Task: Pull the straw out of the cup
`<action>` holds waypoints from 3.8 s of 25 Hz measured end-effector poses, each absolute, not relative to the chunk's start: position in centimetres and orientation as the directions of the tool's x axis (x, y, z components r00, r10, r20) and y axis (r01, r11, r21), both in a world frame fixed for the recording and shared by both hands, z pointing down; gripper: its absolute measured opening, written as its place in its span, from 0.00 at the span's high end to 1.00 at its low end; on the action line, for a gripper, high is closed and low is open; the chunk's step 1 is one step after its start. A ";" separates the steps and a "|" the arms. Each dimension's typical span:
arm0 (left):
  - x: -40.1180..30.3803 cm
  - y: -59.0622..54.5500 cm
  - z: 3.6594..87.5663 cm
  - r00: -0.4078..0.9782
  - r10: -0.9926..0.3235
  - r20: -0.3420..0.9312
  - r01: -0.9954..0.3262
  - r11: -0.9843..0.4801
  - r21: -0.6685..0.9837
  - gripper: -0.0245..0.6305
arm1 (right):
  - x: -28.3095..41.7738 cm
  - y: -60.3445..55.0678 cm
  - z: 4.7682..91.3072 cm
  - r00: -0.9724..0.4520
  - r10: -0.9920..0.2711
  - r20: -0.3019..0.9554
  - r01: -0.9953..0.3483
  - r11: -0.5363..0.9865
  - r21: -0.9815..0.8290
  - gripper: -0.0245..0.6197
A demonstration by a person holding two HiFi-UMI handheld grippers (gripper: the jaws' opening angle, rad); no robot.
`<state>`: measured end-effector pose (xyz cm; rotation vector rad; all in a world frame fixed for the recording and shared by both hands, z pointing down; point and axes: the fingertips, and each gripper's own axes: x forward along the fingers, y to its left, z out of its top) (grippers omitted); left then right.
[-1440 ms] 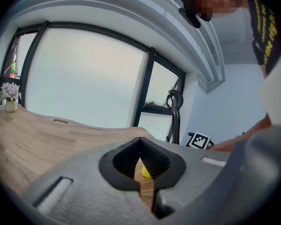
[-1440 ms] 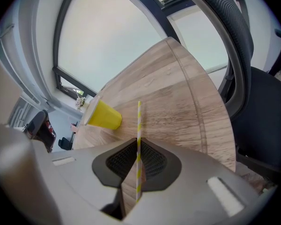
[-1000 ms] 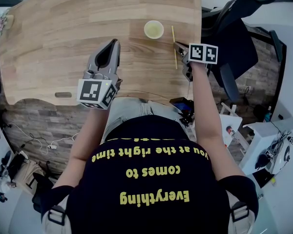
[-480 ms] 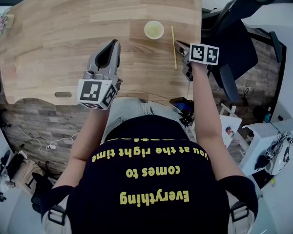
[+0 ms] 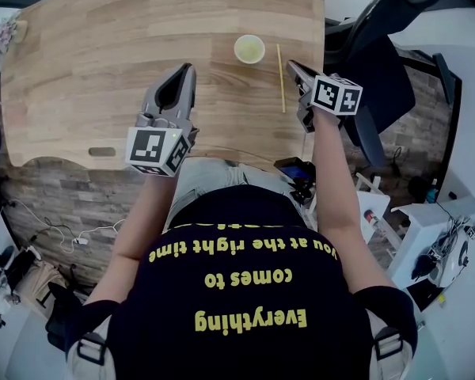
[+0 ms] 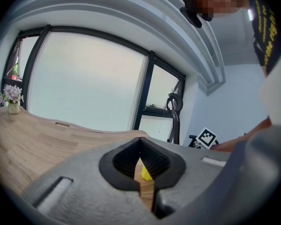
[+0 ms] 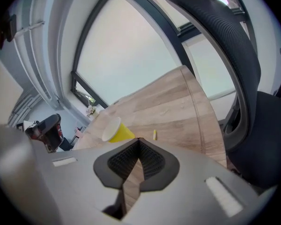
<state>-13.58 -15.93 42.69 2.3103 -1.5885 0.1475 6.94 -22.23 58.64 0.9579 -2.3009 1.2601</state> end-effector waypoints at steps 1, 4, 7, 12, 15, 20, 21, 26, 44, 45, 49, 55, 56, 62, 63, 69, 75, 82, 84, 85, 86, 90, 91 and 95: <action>-13.6 -15.8 42.5 0.370 -0.890 0.266 -0.923 -0.321 0.212 0.96 | 7.0 -22.4 57.9 -0.714 -0.417 0.562 -0.699 0.394 -0.596 0.95; -13.6 -15.4 42.2 0.367 -0.894 0.256 -0.924 -0.320 0.209 0.96 | 7.2 -22.8 56.0 -0.710 -0.480 0.516 -0.703 0.429 -0.567 0.95; -13.6 -15.1 41.8 0.364 -0.898 0.248 -0.925 -0.319 0.205 0.96 | 7.5 -23.2 54.1 -0.711 -0.530 0.462 -0.699 0.458 -0.550 0.95; -13.8 -14.6 41.2 0.356 -0.905 0.235 -0.929 -0.314 0.198 0.96 | 7.8 -23.1 51.4 -0.708 -0.593 0.383 -0.699 0.513 -0.498 0.95; -13.9 -14.3 40.8 0.353 -0.908 0.228 -0.930 -0.313 0.193 0.96 | 8.0 -22.9 50.2 -0.701 -0.619 0.355 -0.707 0.535 -0.462 0.95; -13.8 -13.9 40.1 0.349 -0.912 0.214 -0.931 -0.313 0.186 0.96 | 8.3 -22.5 47.8 -0.697 -0.659 0.282 -0.708 0.570 -0.418 0.95; -13.8 -13.9 40.1 0.349 -0.913 0.212 -0.932 -0.313 0.184 0.96 | 8.4 -22.4 47.2 -0.697 -0.668 0.263 -0.708 0.579 -0.404 0.95; -13.5 -13.5 39.3 0.347 -0.918 0.194 -0.932 -0.315 0.179 0.96 | 9.2 -22.0 43.7 -0.679 -0.715 0.167 -0.723 0.611 -0.321 0.95; -13.1 -11.5 36.7 0.313 -0.939 0.139 -0.943 -0.290 0.163 0.96 | 10.8 -18.8 35.1 -0.673 -0.740 -0.001 -0.720 0.656 -0.227 0.95; -13.1 -11.4 36.7 0.312 -0.940 0.139 -0.943 -0.289 0.163 0.96 | 10.9 -18.6 34.8 -0.671 -0.742 -0.007 -0.722 0.655 -0.226 0.95; -13.4 -11.0 36.7 0.298 -0.943 0.144 -0.948 -0.276 0.158 0.96 | 11.8 -17.9 34.2 -0.658 -0.752 -0.024 -0.730 0.646 -0.225 0.95; -14.2 -10.9 36.9 0.280 -0.948 0.148 -0.952 -0.255 0.167 0.96 | 13.3 -17.9 34.1 -0.629 -0.776 -0.043 -0.737 0.613 -0.284 0.95; -14.3 -10.8 36.9 0.277 -0.949 0.148 -0.953 -0.252 0.167 0.96 | 13.4 -17.8 34.0 -0.627 -0.778 -0.047 -0.738 0.612 -0.283 0.95; -14.6 -10.6 37.1 0.268 -0.951 0.152 -0.956 -0.243 0.166 0.96 | 13.1 -17.3 33.4 -0.627 -0.777 -0.054 -0.740 0.615 -0.273 0.95; -14.5 -10.5 37.1 0.268 -0.951 0.153 -0.956 -0.243 0.166 0.96 | 13.0 -17.3 33.4 -0.628 -0.776 -0.054 -0.739 0.618 -0.268 0.95; -14.5 -10.4 37.3 0.262 -0.953 0.153 -0.957 -0.237 0.166 0.96 | 11.9 -16.8 33.7 -0.641 -0.766 -0.050 -0.737 0.632 -0.239 0.95; -14.6 -10.4 37.3 0.265 -0.952 0.154 -0.956 -0.239 0.168 0.96 | 10.8 -16.4 33.5 -0.655 -0.754 -0.046 -0.732 0.649 -0.205 0.95; -14.5 -10.7 37.3 0.268 -0.951 0.154 -0.956 -0.242 0.168 0.96 | 10.9 -16.3 33.2 -0.655 -0.754 -0.046 -0.737 0.651 -0.184 0.95; -14.5 -10.7 37.3 0.269 -0.951 0.152 -0.955 -0.244 0.168 0.96 | 11.0 -16.3 33.2 -0.652 -0.757 -0.046 -0.740 0.648 -0.180 0.95; -14.4 -10.7 37.2 0.270 -0.951 0.151 -0.955 -0.244 0.168 0.96 | 11.0 -16.2 33.2 -0.650 -0.759 -0.046 -0.742 0.646 -0.178 0.95; -14.4 -10.7 37.2 0.270 -0.951 0.151 -0.955 -0.244 0.168 0.96 | 11.1 -16.2 33.1 -0.648 -0.760 -0.046 -0.744 0.645 -0.176 0.95; -14.4 -10.5 37.3 0.268 -0.951 0.155 -0.956 -0.242 0.166 0.96 | 11.2 -16.2 33.2 -0.645 -0.763 -0.044 -0.747 0.642 -0.171 0.95; -14.5 -10.5 37.3 0.267 -0.951 0.155 -0.956 -0.241 0.166 0.96 | 11.2 -16.2 33.2 -0.645 -0.763 -0.044 -0.747 0.642 -0.171 0.95; -14.6 -10.5 37.2 0.263 -0.952 0.155 -0.957 -0.238 0.164 0.96 | 11.0 -16.2 33.1 -0.650 -0.759 -0.043 -0.744 0.647 -0.167 0.95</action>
